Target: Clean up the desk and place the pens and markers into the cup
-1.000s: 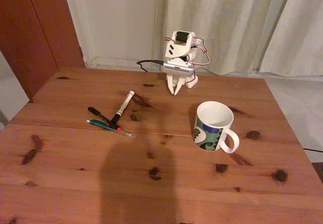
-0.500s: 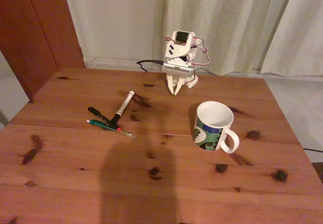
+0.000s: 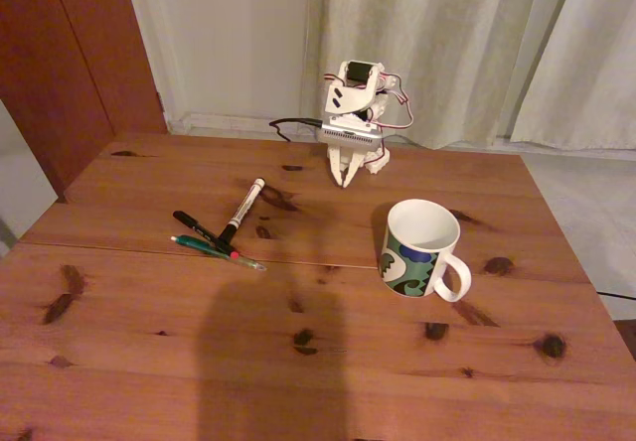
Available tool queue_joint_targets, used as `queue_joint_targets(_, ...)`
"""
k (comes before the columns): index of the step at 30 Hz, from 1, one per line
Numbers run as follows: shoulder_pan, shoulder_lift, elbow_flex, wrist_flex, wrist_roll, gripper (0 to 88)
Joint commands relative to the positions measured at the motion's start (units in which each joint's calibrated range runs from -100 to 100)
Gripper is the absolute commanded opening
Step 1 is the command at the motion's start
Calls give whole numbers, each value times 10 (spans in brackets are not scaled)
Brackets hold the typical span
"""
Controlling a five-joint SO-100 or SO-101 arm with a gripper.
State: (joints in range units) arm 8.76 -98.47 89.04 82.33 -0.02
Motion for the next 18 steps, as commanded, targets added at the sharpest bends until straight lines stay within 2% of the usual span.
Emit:
queue_joint_targets(1,2,1,5,7,4,8)
queue_joint_targets(8,-1,87,-22,-19,17,7)
queue_joint_targets(18,8,405,-221,-126,18,7)
